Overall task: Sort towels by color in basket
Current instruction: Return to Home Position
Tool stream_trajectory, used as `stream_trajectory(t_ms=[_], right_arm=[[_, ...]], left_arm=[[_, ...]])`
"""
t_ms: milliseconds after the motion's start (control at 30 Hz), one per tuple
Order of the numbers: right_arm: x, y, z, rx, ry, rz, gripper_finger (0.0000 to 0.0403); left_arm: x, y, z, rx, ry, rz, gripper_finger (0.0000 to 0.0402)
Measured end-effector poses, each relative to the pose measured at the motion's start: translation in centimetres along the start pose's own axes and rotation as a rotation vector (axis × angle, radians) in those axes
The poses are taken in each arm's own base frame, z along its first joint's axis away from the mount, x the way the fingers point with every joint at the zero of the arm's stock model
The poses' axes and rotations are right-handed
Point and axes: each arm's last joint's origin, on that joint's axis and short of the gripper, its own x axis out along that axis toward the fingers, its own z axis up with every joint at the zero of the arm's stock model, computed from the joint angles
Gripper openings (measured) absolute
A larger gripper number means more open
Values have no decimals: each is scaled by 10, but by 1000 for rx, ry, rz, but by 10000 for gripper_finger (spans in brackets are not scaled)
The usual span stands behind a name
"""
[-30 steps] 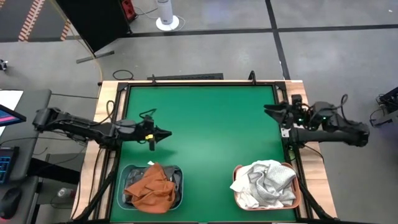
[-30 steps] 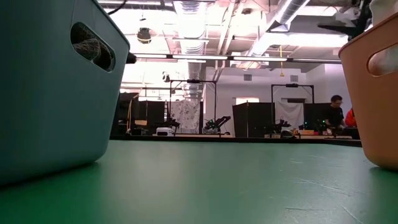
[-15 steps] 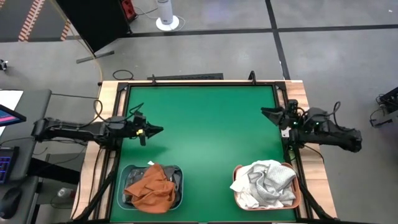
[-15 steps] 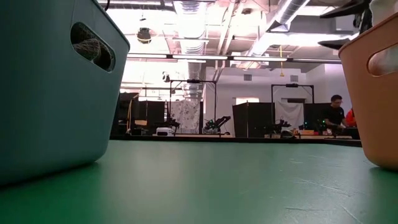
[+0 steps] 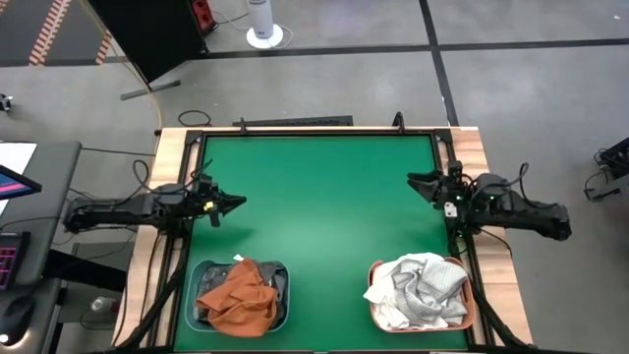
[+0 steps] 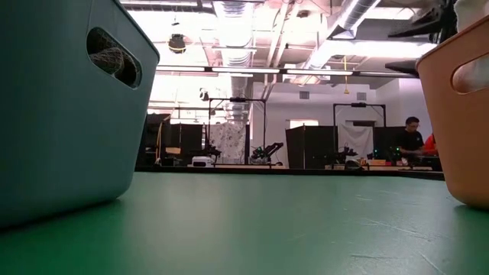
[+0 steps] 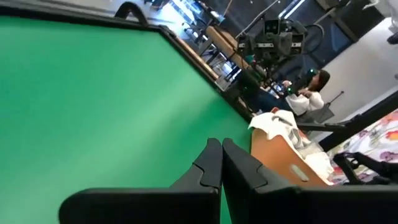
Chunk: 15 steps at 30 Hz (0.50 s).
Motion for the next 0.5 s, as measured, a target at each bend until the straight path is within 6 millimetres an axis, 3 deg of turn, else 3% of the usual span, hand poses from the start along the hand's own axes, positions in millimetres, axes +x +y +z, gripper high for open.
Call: stream_trajectory(t_ms=[267, 500], right_arm=[[12, -15, -22, 38, -51, 66, 295], [15, -20, -29, 65, -137, 144, 295]], left_arm=[[-11, 1, 3, -43, -41, -36, 0], [-1, 8, -8, -71, -170, -152, 0]])
